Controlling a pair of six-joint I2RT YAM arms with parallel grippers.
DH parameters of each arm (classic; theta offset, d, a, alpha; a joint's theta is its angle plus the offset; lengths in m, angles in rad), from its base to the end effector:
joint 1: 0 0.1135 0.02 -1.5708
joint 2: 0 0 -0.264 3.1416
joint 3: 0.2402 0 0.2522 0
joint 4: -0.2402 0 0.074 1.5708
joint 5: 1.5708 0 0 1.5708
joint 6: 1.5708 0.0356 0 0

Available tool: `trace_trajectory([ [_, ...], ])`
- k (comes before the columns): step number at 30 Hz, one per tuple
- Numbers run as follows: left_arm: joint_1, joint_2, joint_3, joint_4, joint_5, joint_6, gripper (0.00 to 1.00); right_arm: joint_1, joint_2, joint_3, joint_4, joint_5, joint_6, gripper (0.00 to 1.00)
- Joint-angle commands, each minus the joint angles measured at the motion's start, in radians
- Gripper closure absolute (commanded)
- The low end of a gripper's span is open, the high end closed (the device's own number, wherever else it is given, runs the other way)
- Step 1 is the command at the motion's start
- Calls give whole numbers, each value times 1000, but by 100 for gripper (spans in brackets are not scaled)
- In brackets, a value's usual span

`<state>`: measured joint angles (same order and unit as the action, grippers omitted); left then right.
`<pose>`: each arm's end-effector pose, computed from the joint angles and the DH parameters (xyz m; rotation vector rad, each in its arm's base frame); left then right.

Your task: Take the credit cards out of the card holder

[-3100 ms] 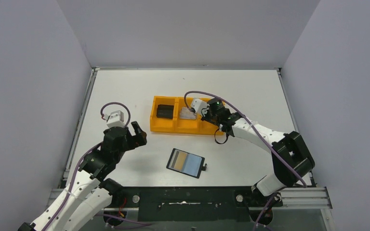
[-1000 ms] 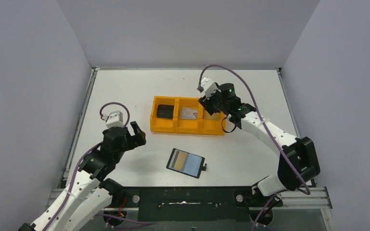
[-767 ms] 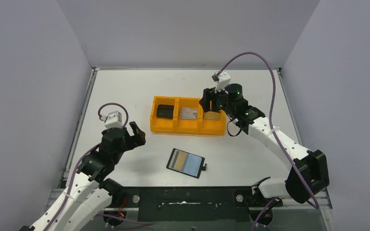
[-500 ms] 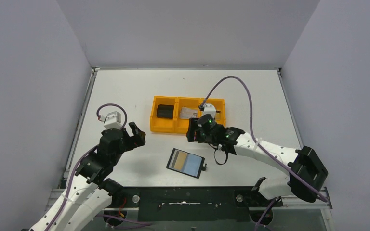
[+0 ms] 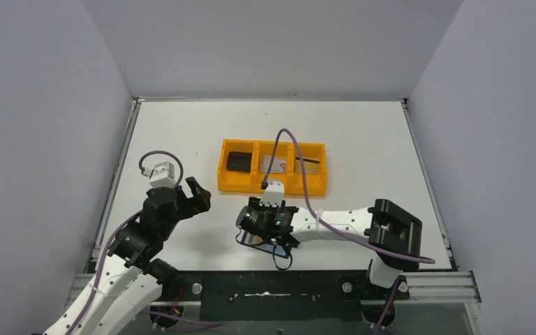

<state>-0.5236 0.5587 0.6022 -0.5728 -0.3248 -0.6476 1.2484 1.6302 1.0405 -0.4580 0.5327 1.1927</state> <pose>0.1194 -0.0558 0.2696 -0.3243 2.0662 -0.3758 0.1201 0.3024 0.2000 0.1104 2.4481 0.3857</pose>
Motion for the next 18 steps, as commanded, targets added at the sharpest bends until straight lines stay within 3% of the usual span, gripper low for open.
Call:
trace_trajectory([
  [1,4,-21,28,44,-5,-7,9,38,69,110,-130,147,136,48],
  [10,4,-12,27,46,-1,-9,9,38,136,111,-158,105,179,50],
  [18,4,4,25,49,2,-9,9,36,206,117,-138,65,119,53],
])
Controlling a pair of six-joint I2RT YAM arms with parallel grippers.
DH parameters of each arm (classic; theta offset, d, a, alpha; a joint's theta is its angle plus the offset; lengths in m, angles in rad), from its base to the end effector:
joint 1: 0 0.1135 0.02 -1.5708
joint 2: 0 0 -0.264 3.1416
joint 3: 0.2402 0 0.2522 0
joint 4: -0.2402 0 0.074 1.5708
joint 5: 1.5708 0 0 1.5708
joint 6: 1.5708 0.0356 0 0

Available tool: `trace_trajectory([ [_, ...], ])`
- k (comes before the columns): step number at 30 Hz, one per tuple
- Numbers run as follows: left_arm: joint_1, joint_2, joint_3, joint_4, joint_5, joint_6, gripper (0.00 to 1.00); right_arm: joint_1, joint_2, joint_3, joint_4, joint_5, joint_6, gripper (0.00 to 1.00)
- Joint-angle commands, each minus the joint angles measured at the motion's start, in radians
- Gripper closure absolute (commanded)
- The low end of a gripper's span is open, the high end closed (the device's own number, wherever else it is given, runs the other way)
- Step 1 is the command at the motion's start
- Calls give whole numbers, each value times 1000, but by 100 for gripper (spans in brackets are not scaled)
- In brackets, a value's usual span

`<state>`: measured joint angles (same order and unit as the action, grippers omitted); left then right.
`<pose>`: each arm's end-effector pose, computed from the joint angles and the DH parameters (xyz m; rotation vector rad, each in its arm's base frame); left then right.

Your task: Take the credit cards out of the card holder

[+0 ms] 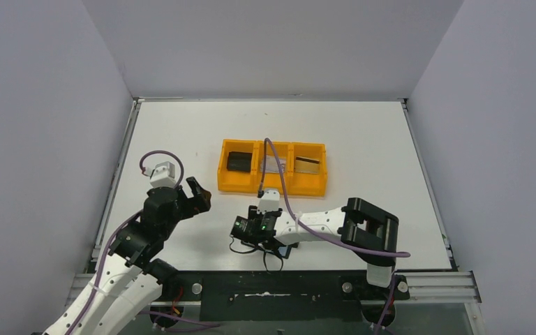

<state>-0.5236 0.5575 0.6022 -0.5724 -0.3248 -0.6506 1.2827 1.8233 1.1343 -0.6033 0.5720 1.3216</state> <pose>0.1192 -0.0557 0.2698 -0.3276 2.0645 -0.3786 0.1156 0.3222 0.1598 0.1526 2.5136 0.1436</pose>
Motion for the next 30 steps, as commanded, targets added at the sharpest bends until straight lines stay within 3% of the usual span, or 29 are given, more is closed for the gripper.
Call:
trace_trajectory([
  [1,4,8,25,50,4,-7,10,-1,14,17,18,19,-20,54],
  [10,2,54,18,70,37,-16,12,-5,-16,-53,171,-14,-232,69],
  [16,1,81,15,83,74,-8,14,-5,-98,-134,300,-44,-388,67],
  [23,-3,122,-5,144,209,21,20,-7,-272,-279,502,-91,-487,61],
  [27,-4,176,-37,225,349,6,24,-9,-319,-319,516,-92,-440,59],
  [30,-4,236,-77,325,475,-21,38,-11,-332,-345,521,-78,-322,61],
])
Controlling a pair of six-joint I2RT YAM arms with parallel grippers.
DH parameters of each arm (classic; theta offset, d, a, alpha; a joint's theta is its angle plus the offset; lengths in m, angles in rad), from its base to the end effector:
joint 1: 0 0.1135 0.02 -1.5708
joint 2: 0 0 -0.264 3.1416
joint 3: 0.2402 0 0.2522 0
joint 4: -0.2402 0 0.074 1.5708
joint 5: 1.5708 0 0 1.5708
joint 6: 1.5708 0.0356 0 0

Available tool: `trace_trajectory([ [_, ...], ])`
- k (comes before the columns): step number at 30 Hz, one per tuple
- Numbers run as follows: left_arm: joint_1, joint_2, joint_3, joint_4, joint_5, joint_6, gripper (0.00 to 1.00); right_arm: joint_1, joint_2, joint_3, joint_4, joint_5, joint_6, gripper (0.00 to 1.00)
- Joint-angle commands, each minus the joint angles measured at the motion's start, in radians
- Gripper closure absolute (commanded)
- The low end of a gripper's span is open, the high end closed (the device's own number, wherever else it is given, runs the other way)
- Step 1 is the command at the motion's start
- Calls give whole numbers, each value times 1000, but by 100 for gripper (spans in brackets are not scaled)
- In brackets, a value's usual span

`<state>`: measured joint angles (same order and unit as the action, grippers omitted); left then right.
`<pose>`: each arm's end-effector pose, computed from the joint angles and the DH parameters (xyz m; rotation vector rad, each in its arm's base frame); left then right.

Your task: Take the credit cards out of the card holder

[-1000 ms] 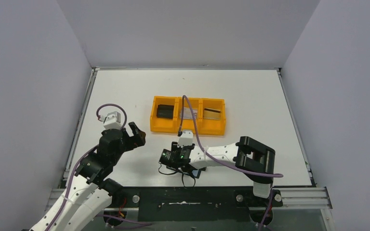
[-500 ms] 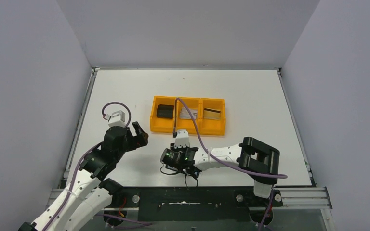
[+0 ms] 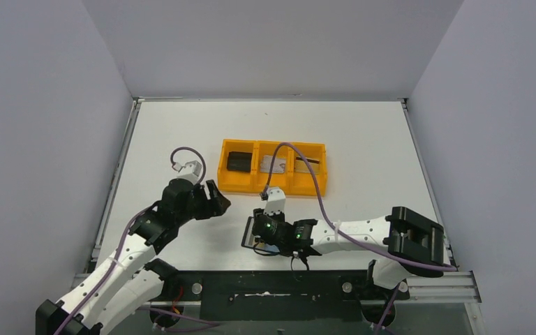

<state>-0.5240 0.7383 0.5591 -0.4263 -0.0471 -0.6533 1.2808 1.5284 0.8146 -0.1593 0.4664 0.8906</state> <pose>0.1450 -0.0819 0.2442 -0.1725 2.2363 -0.6086 0.1015 0.2841 0.1812 -0.2587 2.3663 0.5004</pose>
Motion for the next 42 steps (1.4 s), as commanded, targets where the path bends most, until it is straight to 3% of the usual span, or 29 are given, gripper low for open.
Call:
trace_trajectory([
  [1,-4,77,-46,211,232,-28,41,-9,-42,-45,92,28,157,61],
  [4,-13,149,-69,277,315,-52,50,-11,-53,-132,184,2,314,64],
  [7,-37,201,-76,309,335,-51,54,-10,-55,-249,405,-51,356,65],
  [10,-73,238,-86,359,338,-54,57,-16,-36,-315,508,-74,396,67],
  [16,-139,352,-75,367,256,-49,60,-45,-37,-348,418,-71,499,76],
  [21,-178,415,-79,402,246,-48,62,-48,-91,-436,464,-54,536,74],
  [25,-208,466,-76,405,241,-44,65,-71,-91,-477,554,-124,517,74],
  [36,-253,529,-92,424,225,-51,76,-88,-99,-406,508,-152,447,73],
  [42,-262,539,-108,431,228,-57,89,-107,-95,-367,506,-209,399,72],
])
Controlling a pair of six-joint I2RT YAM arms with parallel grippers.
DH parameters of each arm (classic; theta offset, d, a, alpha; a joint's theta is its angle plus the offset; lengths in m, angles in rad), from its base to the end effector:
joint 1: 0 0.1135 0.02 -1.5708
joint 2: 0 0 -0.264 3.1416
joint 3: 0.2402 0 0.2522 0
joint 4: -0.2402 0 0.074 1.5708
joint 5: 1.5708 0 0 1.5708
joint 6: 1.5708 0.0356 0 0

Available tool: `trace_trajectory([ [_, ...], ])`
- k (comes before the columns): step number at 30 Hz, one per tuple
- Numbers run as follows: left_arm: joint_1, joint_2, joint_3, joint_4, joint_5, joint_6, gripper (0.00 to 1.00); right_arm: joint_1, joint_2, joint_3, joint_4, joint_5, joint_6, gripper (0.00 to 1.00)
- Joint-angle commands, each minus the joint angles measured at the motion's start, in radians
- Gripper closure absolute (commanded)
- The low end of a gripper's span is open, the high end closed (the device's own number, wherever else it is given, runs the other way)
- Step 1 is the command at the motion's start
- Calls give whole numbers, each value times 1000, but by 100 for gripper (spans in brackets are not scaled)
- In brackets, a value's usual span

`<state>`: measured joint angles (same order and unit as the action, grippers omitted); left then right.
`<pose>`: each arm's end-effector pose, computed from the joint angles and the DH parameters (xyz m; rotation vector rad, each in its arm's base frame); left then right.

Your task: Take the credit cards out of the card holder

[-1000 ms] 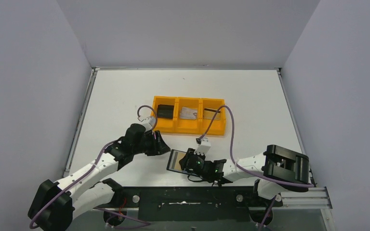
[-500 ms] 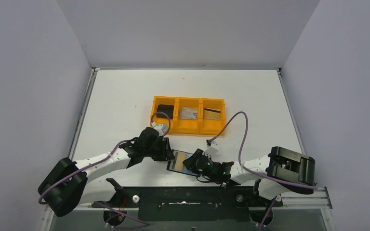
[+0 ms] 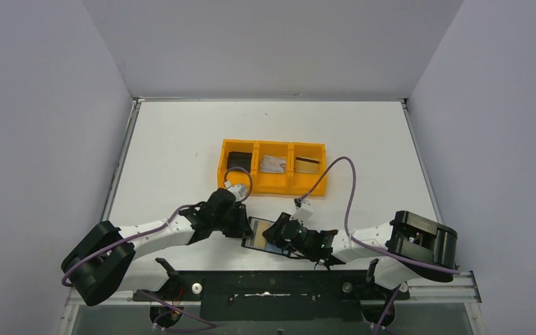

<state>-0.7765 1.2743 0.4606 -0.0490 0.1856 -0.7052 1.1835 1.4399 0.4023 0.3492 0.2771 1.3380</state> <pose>0.1563 -0.1628 0.1464 0.1832 2.6114 -0.8323 0.1017 0.2235 0.1260 0.3487 2.4212 0.9939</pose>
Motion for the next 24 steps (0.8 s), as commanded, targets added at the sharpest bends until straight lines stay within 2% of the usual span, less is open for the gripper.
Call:
trace_trajectory([
  [1,-10,3,-12,54,-5,-6,89,-10,3,52,-11,-21,-43,72],
  [4,-11,-1,-14,50,-3,-4,91,-14,35,64,-34,-23,-10,72],
  [11,-12,-12,-29,45,-8,-6,93,-15,58,37,36,-37,22,76],
  [16,-12,-18,-33,41,-23,-4,96,-19,25,-4,104,-38,12,93],
  [19,-12,-18,-32,34,-26,-7,98,-29,17,-31,164,-72,-4,99],
  [24,-12,-15,-23,15,-49,-8,100,-43,2,-75,242,-97,8,100],
])
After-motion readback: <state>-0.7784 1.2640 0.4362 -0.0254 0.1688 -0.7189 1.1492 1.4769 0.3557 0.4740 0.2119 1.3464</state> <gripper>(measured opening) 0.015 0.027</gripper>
